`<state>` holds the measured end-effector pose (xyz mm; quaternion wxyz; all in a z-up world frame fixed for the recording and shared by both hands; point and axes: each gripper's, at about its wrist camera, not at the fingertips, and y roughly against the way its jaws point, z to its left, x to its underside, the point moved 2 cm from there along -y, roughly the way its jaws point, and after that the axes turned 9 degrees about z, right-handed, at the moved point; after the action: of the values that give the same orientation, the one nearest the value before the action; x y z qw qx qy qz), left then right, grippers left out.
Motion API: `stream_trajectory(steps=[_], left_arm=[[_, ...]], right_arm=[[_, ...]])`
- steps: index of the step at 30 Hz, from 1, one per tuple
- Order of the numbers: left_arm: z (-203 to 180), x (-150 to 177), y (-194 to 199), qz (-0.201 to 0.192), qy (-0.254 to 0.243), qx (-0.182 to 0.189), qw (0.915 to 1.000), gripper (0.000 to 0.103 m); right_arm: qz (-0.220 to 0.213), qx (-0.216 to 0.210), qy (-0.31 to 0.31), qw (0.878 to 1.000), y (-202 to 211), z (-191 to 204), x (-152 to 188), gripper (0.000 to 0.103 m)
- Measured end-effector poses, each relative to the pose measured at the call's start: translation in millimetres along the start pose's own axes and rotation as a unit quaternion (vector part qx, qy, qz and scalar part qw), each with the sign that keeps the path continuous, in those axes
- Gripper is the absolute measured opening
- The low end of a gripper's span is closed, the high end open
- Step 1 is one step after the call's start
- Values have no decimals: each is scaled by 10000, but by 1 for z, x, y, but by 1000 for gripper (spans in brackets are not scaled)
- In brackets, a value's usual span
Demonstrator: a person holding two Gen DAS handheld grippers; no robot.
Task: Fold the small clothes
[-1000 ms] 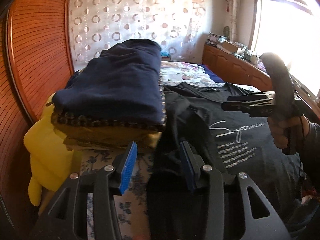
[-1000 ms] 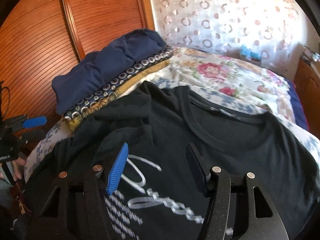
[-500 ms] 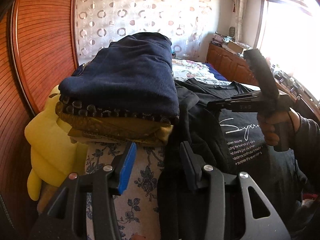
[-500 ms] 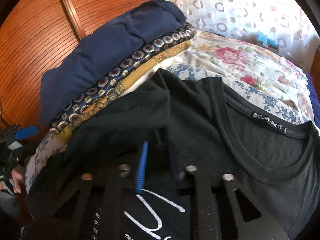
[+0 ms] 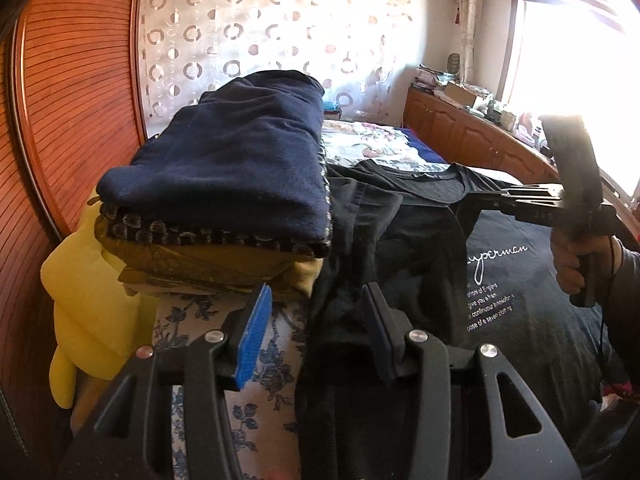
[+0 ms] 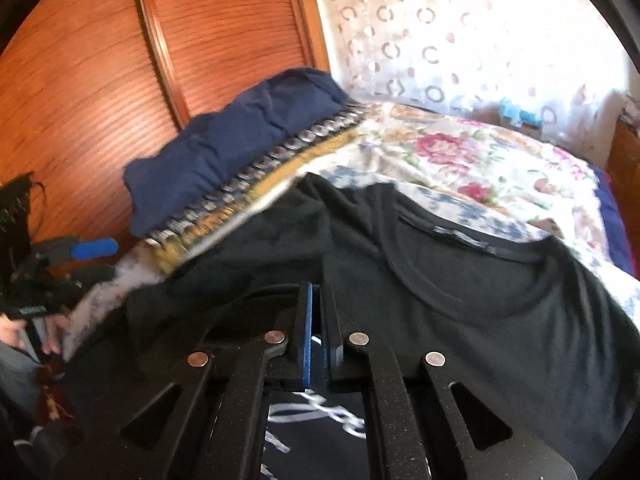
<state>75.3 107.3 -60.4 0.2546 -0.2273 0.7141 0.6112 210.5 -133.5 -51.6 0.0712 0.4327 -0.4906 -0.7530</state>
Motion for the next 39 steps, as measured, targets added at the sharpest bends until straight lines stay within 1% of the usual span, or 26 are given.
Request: stream_trajectory(steps=[1, 3, 6, 8, 9, 10, 12, 16, 21, 24, 29, 30, 31, 32, 34, 37, 39], left_arm=[[-1, 0, 0, 4, -9, 8, 10000, 46], [-4, 0, -2, 21, -32, 23, 10000, 46], [-7, 1, -4, 51, -46, 37, 10000, 46], [-8, 1, -5, 68, -61, 23, 10000, 46], [-9, 2, -6, 74, -68, 13, 9999, 47], [-10, 2, -6, 76, -69, 8, 9999, 47], [-11, 2, -7, 79, -72, 10, 9999, 47], [-13, 3, -8, 82, -73, 3, 9999, 47], [-10, 7, -6, 55, -8, -19, 10000, 47], [-8, 10, -3, 31, 25, -36, 10000, 47], [-5, 15, 3, -10, 77, -43, 10000, 47], [-5, 16, 4, -19, 87, -45, 10000, 47], [-4, 16, 4, -21, 95, -46, 9999, 47], [-4, 17, 5, -25, 101, -52, 9999, 47], [-3, 18, 6, -38, 105, -53, 9999, 47], [-3, 18, 8, -57, 110, -51, 9999, 47], [-4, 18, 9, -71, 101, -48, 9999, 47]], right_arm=[[18, 117, -28, 9999, 0, -3, 3, 1], [91, 160, -193, 9996, -2, -12, 8, 1], [95, 356, -303, 9989, -2, -18, 12, 2], [44, 465, -348, 9983, 0, -19, 13, 5], [0, 495, -370, 9981, 3, -19, 13, 10], [-29, 499, -386, 9980, 5, -19, 14, 25], [-67, 462, -430, 9980, 9, -17, 15, 43], [49, 262, -428, 9987, 6, -3, 19, 44], [209, -143, -418, 9988, -5, 27, 26, 44], [337, -386, -402, 9979, -14, 46, 31, 44], [517, -408, -452, 9968, -28, 57, 36, 43], [532, -453, -473, 9964, -29, 57, 37, 41], [545, -491, -485, 9961, -30, 58, 38, 34], [574, -527, -498, 9957, -32, 58, 39, 30], [606, -656, -456, 9950, -32, 60, 41, 4], [462, -691, -241, 9962, -22, 66, 46, 1], [378, -733, -204, 9964, -11, 68, 49, 1]])
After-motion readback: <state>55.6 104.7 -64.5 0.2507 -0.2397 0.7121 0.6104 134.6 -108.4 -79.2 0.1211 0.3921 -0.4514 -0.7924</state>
